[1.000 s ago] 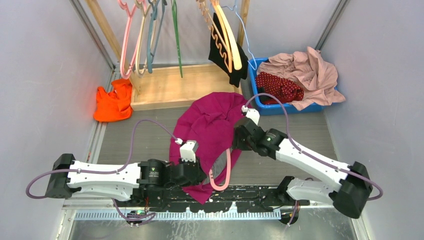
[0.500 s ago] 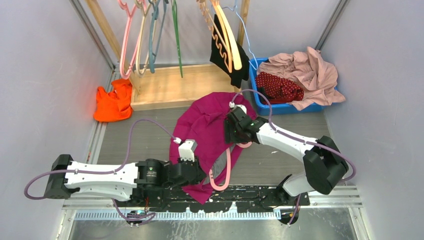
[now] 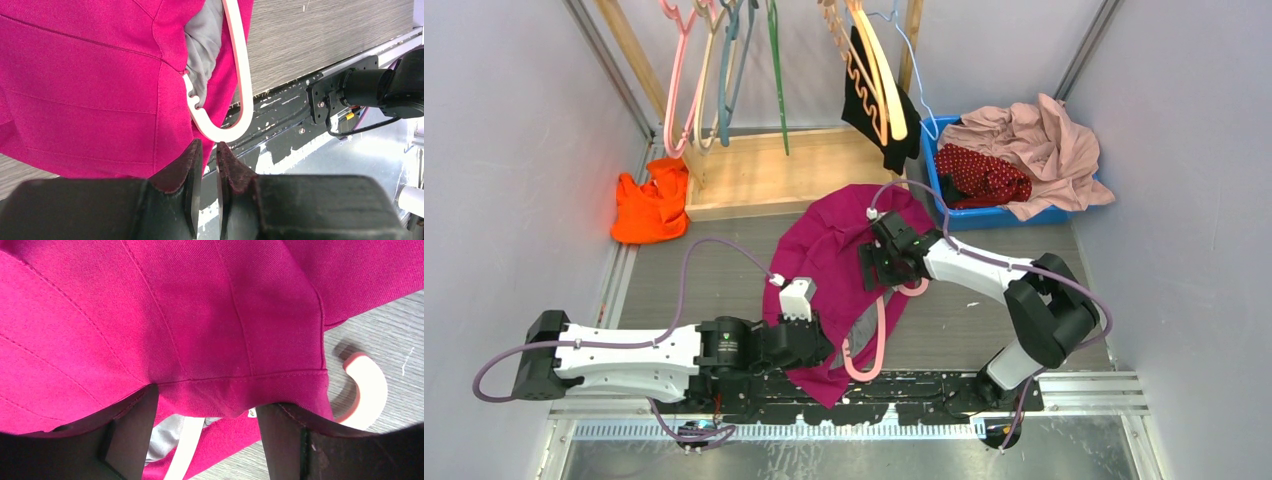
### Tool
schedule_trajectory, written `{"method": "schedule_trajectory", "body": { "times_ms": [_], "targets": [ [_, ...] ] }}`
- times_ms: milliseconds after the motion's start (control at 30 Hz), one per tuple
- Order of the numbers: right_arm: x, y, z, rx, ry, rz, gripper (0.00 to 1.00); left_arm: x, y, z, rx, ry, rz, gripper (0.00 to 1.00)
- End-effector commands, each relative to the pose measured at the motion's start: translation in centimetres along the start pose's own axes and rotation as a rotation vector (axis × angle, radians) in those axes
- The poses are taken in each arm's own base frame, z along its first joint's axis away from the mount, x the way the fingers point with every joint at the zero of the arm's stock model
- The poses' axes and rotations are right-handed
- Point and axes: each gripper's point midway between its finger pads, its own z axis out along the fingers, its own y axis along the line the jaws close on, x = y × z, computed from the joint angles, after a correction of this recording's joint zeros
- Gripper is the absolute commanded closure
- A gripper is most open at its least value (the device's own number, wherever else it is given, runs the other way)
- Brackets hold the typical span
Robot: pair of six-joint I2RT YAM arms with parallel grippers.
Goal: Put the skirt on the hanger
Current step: Hang the skirt on the hanger.
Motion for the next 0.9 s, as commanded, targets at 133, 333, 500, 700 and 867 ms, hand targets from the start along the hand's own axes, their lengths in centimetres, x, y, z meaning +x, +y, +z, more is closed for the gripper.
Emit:
{"method": "schedule_trajectory", "body": {
  "times_ms": [133,333,500,700,867],
  "targets": [
    [0.7,-1.3,1.6,0.068,0.028,-0.008,0.36,-0.4,-0.7,0.3,0.028,-0.014,-0.014,0.83],
    [0.9,-1.9,1.2,0.093,0.005,0.018,0.77,0.0,-0.5,0.5,0.021,0.001,-0.013,0.84],
    [-0.5,-1.7,-2.4,0.076,-0.076,0.034,0.98,0.2,-0.3,0.5,0.018,0.009,-0.014,0.84],
    [1.2,-2.9,-5.3,0.097,-0.094,0.089,0.99,0.8,-0.3,0.8,0.019,0.027,-0.014,0.84],
    [3.5,-3.4,-7.0,0.076,-0.112,0.180,0.99,1.2,-0.8,1.1,0.032,0.047,-0.013,0.84]
  ]
}}
